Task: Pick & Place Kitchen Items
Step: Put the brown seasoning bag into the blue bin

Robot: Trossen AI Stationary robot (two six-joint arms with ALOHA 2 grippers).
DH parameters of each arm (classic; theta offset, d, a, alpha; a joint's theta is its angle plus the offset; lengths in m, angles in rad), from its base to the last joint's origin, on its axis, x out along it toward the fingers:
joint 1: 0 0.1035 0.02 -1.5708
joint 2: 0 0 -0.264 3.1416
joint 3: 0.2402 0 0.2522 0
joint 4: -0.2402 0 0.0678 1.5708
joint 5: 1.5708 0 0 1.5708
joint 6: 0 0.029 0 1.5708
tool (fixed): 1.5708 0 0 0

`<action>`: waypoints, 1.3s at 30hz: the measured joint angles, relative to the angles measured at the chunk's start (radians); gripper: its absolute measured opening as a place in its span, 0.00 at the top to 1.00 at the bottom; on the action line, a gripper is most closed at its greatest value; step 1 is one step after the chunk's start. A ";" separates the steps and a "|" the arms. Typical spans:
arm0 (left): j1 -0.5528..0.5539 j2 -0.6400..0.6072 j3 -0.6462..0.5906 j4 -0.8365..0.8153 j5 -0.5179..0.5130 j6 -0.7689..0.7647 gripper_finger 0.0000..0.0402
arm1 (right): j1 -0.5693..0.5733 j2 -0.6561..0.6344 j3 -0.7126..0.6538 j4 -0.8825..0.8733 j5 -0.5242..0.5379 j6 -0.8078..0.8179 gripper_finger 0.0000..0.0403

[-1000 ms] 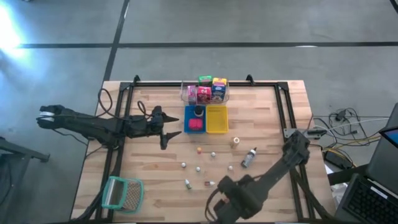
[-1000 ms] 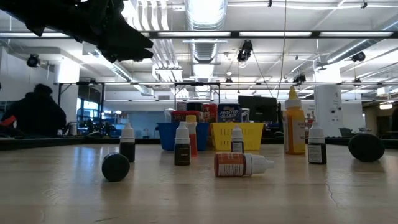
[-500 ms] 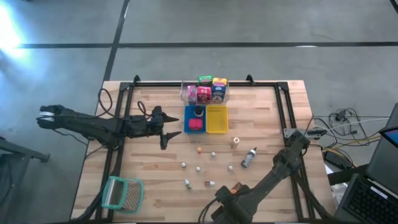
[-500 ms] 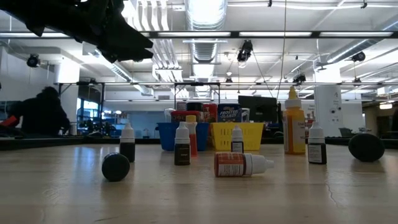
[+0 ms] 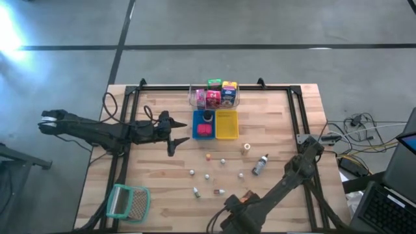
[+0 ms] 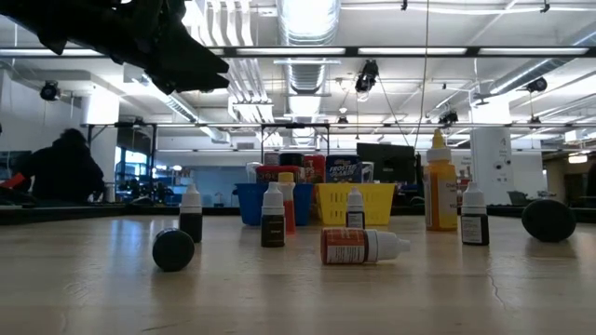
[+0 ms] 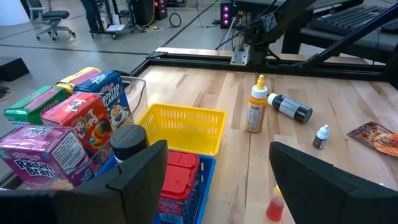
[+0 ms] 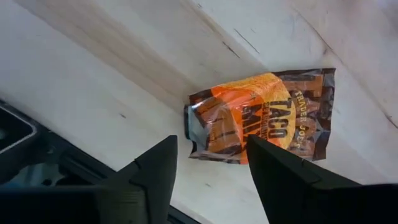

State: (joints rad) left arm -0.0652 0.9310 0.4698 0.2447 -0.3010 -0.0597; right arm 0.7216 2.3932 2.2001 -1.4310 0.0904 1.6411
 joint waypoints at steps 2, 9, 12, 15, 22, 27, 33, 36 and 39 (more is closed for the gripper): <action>0.000 0.000 0.000 0.000 0.000 0.000 0.29 | 0.000 0.000 -0.014 0.010 -0.013 -0.008 0.54; 0.000 0.000 0.000 0.000 0.000 0.000 0.29 | 0.000 0.000 -0.064 0.067 -0.017 -0.023 0.58; 0.000 0.000 0.000 0.000 0.000 0.000 0.29 | -0.001 0.000 -0.092 0.098 -0.020 -0.036 0.61; 0.000 0.000 0.000 0.001 0.000 0.000 0.29 | -0.001 0.000 -0.113 0.122 -0.020 -0.044 0.65; 0.000 0.000 0.000 0.001 0.000 0.000 0.29 | -0.002 -0.002 -0.128 0.131 -0.020 -0.048 0.85; 0.000 0.000 0.000 0.001 0.000 0.000 0.29 | -0.002 -0.002 -0.124 0.134 -0.025 -0.056 0.96; 0.000 0.000 0.000 0.001 0.000 0.000 0.29 | 0.002 -0.002 -0.078 0.136 -0.048 -0.055 0.98; 0.000 0.000 0.000 0.001 0.000 0.000 0.29 | 0.006 -0.002 -0.052 0.133 -0.047 -0.055 0.98; 0.000 0.000 0.000 0.001 0.000 0.000 0.29 | 0.008 -0.002 -0.027 0.122 -0.047 -0.062 0.98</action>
State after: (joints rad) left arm -0.0650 0.9310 0.4697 0.2455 -0.3008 -0.0597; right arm 0.7292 2.3913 2.1734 -1.3092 0.0437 1.5796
